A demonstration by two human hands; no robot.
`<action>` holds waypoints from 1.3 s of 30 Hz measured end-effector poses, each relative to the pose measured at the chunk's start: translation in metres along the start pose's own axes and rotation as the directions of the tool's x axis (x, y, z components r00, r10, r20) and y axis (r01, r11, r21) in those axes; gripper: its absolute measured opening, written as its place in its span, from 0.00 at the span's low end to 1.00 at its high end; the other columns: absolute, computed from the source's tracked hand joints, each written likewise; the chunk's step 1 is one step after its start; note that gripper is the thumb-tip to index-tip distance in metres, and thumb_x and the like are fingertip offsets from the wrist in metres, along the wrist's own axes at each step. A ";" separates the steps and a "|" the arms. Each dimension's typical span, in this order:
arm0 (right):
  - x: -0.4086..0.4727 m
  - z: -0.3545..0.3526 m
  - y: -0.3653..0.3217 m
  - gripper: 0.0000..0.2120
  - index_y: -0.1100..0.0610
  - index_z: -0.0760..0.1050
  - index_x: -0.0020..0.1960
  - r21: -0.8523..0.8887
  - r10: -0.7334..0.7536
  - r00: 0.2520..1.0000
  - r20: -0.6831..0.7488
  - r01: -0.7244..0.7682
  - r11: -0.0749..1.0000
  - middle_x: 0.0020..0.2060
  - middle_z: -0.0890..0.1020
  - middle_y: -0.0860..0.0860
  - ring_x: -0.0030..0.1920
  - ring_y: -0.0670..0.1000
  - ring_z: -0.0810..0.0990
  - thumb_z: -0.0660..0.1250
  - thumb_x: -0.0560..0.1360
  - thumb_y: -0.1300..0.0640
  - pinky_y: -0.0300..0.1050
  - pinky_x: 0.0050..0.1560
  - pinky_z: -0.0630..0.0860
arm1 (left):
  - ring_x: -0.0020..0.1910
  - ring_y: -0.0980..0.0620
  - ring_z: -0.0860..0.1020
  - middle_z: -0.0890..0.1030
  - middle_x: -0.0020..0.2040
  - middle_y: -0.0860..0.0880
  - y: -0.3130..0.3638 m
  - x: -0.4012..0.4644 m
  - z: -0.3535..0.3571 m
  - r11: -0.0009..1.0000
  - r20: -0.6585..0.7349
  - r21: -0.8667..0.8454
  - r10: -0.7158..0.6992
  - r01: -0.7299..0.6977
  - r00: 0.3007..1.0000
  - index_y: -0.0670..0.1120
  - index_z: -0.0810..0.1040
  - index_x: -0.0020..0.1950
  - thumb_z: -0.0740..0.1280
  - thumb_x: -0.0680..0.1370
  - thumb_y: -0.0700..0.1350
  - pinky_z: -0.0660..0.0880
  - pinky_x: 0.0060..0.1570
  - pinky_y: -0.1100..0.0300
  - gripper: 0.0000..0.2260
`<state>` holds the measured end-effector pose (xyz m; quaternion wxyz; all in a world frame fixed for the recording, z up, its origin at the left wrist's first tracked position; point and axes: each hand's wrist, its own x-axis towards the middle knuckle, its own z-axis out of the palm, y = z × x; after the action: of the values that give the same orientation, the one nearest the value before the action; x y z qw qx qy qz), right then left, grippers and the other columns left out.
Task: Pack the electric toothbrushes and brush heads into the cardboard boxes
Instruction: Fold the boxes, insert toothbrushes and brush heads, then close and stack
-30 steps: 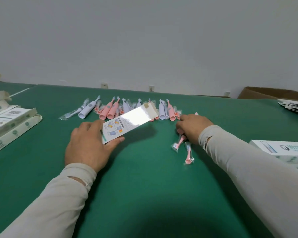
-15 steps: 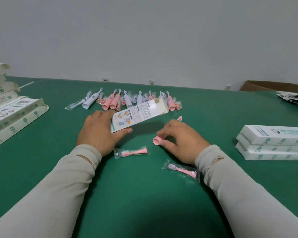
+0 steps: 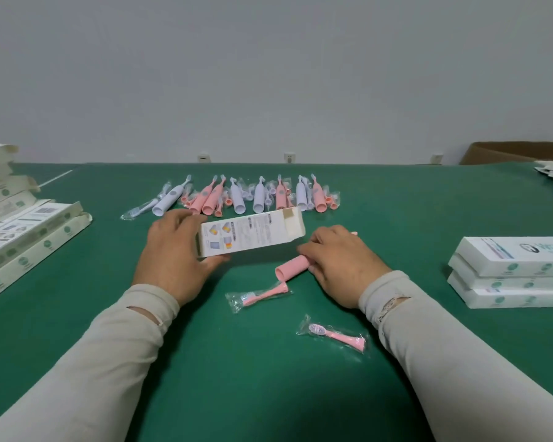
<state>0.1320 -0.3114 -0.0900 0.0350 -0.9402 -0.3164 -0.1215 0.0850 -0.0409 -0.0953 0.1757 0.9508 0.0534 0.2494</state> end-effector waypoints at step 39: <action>-0.021 -0.036 0.002 0.11 0.49 0.74 0.57 0.132 0.132 0.960 -0.247 -0.101 0.986 0.45 0.72 0.43 0.46 0.50 0.72 0.69 0.75 0.56 0.45 0.48 0.67 | 0.66 0.45 0.65 0.74 0.67 0.50 -0.007 -0.004 -0.001 0.980 -0.010 -0.130 0.151 -0.151 0.988 0.53 0.73 0.71 0.77 0.71 0.47 0.63 0.67 0.51 0.29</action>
<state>0.1094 -0.3306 -0.0603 0.1382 -0.9300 -0.2599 -0.2201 0.0809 -0.0351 -0.0987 0.2179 0.9386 -0.0354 0.2651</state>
